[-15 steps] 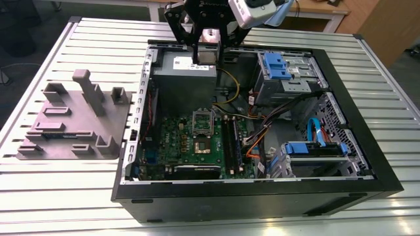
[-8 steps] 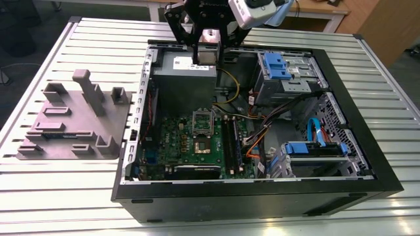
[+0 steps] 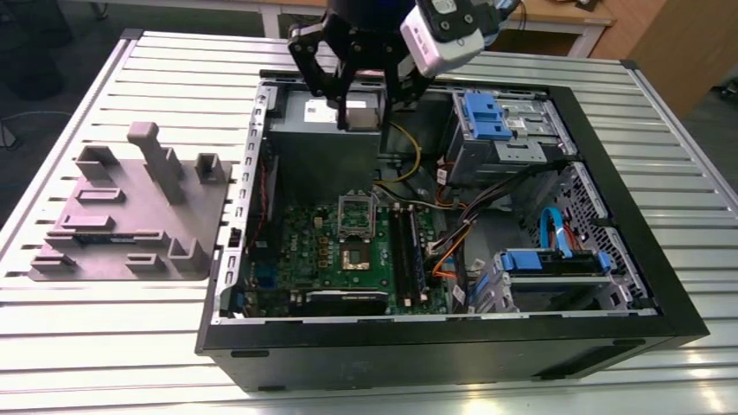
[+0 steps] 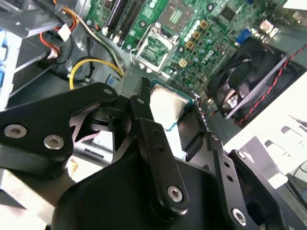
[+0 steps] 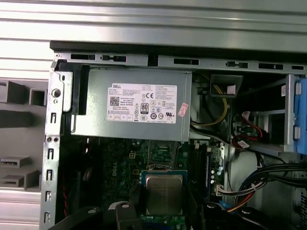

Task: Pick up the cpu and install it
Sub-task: 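Place the cpu into insertion slot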

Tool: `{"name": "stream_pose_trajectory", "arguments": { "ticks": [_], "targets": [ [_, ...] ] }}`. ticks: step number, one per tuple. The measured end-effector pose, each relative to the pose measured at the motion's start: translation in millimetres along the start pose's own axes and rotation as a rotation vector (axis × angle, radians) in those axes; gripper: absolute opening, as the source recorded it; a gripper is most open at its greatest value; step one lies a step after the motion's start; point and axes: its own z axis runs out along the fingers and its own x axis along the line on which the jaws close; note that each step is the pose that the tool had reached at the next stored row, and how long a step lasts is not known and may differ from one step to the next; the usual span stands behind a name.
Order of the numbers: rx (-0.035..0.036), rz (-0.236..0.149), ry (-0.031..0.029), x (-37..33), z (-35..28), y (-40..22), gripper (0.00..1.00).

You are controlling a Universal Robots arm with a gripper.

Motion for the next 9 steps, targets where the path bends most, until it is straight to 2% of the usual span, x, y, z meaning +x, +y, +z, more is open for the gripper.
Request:
{"name": "stream_pose_trajectory", "arguments": {
  "ticks": [9],
  "targets": [
    [-0.0001, 0.006, -0.0002, 0.2, 15.9, -11.1, 0.47]
  ]
}}
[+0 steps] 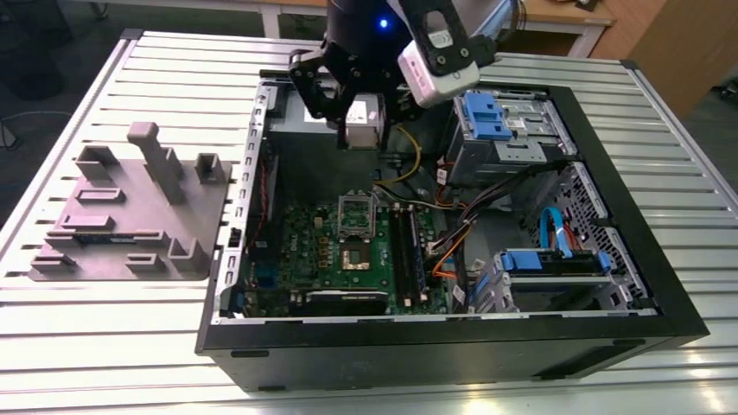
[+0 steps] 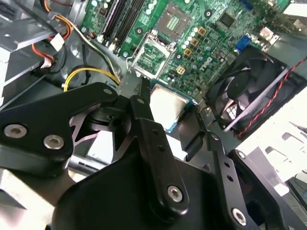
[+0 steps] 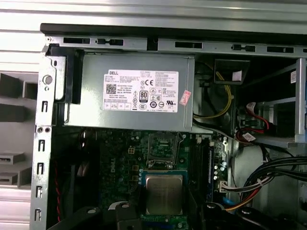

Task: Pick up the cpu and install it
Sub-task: 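Place the cpu into insertion slot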

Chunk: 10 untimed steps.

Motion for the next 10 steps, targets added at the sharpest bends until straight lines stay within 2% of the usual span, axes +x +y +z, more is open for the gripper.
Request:
{"name": "stream_pose_trajectory", "arguments": {
  "ticks": [3, 10],
  "targets": [
    [-0.0004, 0.008, -0.0005, 0.0, 4.2, -4.0, 0.47],
    [-0.0003, 0.015, -0.0006, -0.1, 16.9, -4.9, 0.47]
  ]
}}
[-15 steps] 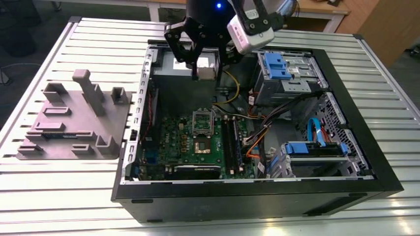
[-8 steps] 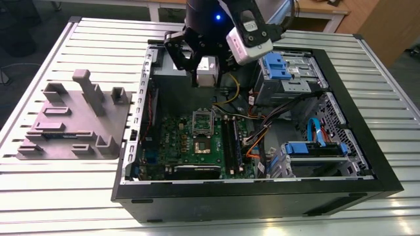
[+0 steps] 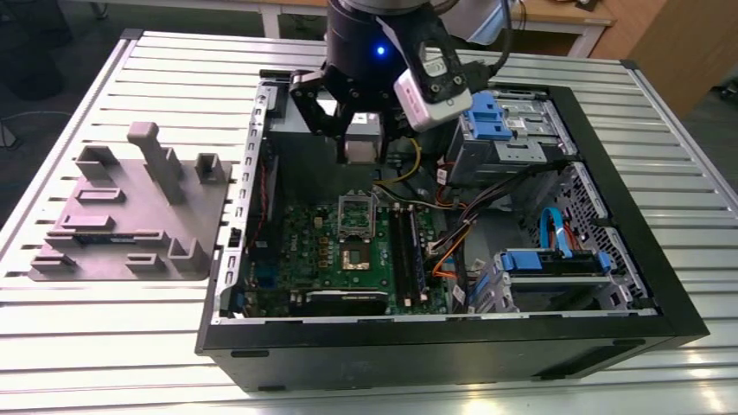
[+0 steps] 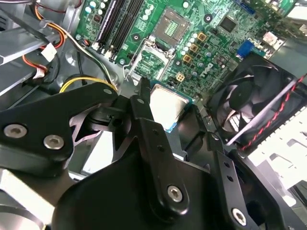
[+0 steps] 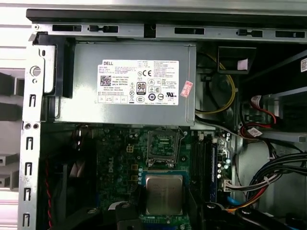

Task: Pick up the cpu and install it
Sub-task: 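Place the cpu into insertion slot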

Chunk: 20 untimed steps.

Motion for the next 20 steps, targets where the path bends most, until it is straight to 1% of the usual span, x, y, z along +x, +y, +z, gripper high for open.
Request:
{"name": "stream_pose_trajectory", "arguments": {
  "ticks": [7, 12, 15, 17, 20],
  "targets": [
    [-0.0001, 0.0, 0.0, -0.1, 12.8, -0.7, 0.47],
    [0.0004, 0.001, -0.0002, -0.2, 20.1, -6.5, 0.47],
    [0.0095, 0.001, 0.0, -0.4, 22.9, -6.9, 0.47],
    [0.017, 0.001, 0.0001, -0.5, 24.9, -7.0, 0.47],
    [0.0172, 0.004, -0.0003, -0.8, 30.5, -7.7, 0.47]
  ]
}}
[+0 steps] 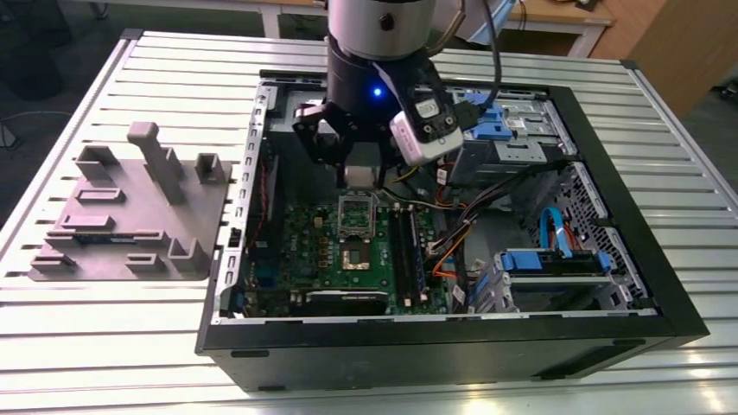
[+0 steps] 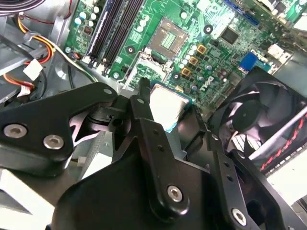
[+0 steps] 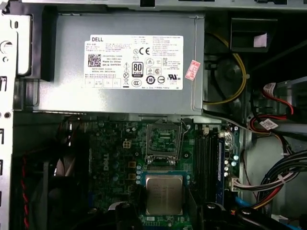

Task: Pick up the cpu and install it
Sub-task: 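Place the cpu into insertion slot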

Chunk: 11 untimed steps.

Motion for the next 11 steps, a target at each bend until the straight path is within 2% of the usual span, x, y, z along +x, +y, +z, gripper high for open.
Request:
{"name": "stream_pose_trajectory", "arguments": {
  "ticks": [11],
  "targets": [
    [0.0002, 0.004, -0.0005, -0.4, 18.9, -3.6, 0.47]
  ]
}}
